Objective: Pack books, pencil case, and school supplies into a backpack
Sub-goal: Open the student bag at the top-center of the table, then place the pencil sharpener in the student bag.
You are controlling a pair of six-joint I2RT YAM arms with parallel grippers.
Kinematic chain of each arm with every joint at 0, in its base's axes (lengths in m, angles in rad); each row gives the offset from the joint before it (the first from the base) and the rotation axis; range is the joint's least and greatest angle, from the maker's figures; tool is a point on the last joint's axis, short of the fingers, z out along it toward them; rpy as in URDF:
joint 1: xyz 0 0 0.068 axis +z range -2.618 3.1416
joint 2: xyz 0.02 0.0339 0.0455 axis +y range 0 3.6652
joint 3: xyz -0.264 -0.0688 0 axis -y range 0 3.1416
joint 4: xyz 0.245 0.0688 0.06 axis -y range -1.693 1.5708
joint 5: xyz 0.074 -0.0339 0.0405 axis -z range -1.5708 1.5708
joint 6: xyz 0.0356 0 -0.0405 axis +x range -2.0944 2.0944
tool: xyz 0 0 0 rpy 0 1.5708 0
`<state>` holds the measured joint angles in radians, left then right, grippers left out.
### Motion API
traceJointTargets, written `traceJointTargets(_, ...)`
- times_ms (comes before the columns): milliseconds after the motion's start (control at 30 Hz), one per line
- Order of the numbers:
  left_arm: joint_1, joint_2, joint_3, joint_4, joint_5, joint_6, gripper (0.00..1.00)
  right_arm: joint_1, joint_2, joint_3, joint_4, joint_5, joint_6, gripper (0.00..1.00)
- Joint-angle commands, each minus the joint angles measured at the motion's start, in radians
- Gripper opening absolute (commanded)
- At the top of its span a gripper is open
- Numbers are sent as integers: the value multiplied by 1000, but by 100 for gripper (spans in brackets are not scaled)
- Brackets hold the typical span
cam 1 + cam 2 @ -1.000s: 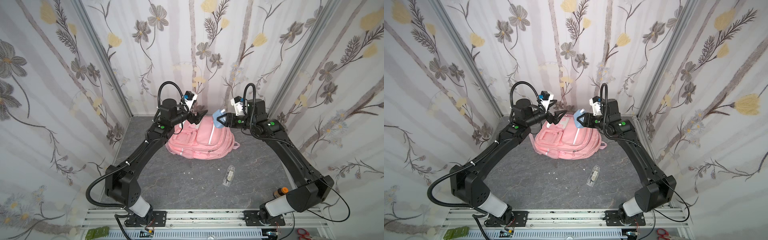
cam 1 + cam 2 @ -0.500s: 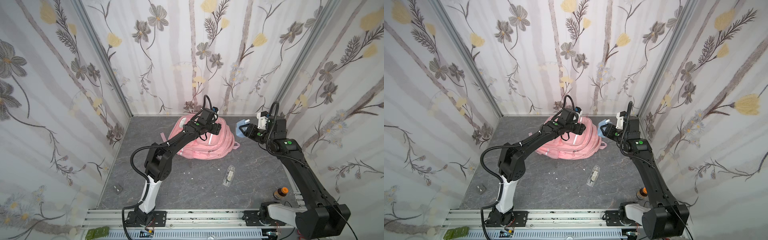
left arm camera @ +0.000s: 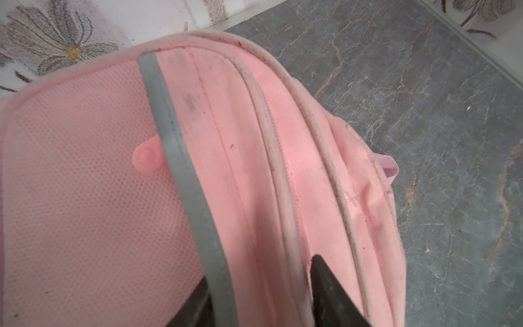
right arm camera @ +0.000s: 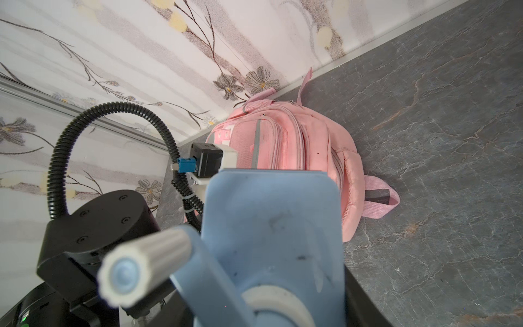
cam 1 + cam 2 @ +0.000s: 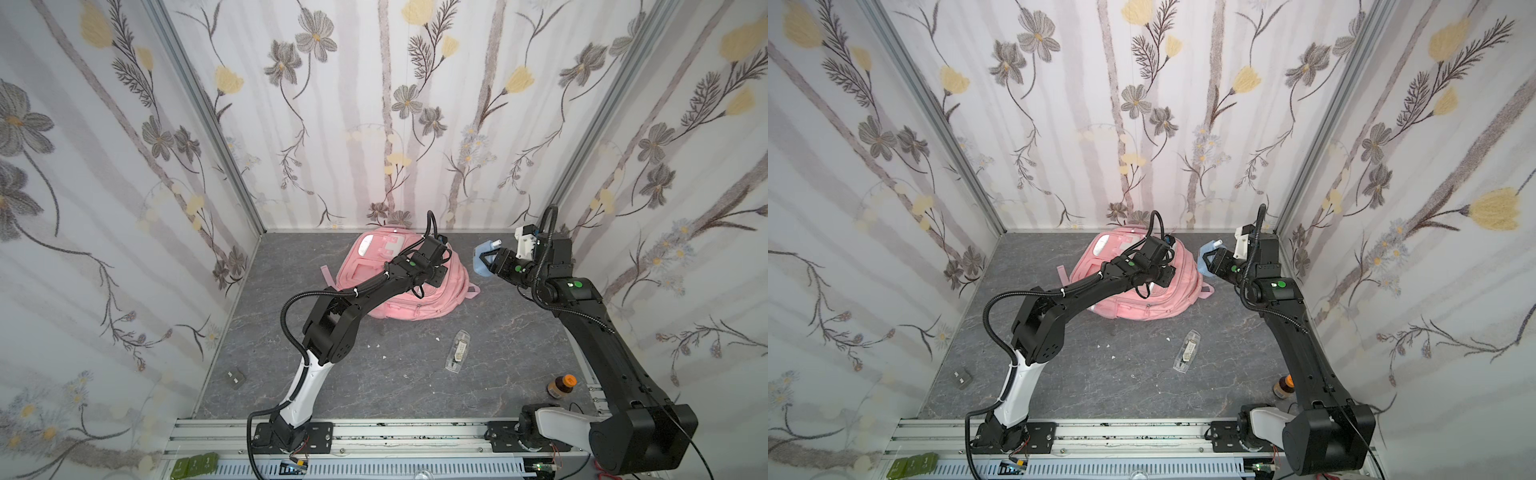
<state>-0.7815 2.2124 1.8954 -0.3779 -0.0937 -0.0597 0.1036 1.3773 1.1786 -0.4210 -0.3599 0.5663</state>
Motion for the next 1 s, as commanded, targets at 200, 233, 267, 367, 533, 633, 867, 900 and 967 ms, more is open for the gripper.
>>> traceJointTargets(200, 18, -39, 29, -61, 20, -30, 0, 3, -6, -22, 97, 4, 0, 26)
traceJointTargets(233, 22, -43, 40, -64, 38, -38, 0, 6, -2, -29, 110, 0, 6, 25)
traceJointTargets(267, 27, -48, 53, -71, 65, -54, 0, 10, 5, -32, 121, -3, 12, 25)
traceJointTargets(367, 50, -89, 66, -42, 169, -112, 0, 31, 27, -25, 131, -5, 17, 25)
traceJointTargets(533, 88, -198, 56, 34, 285, -115, 0, 58, 57, -26, 180, -44, 39, 25)
traceJointTargets(633, 124, -271, -6, 137, 382, -155, 0, 79, 100, -19, 228, -79, 66, 26)
traceJointTargets(867, 224, -365, -309, 701, 633, -478, 0, 135, 274, 84, 316, -127, 109, 27)
traceJointTargets(900, 232, -365, -321, 734, 646, -499, 0, 140, 298, 97, 324, -129, 116, 28)
traceJointTargets(967, 234, -367, -321, 717, 638, -491, 0, 151, 338, 126, 309, -115, 117, 28)
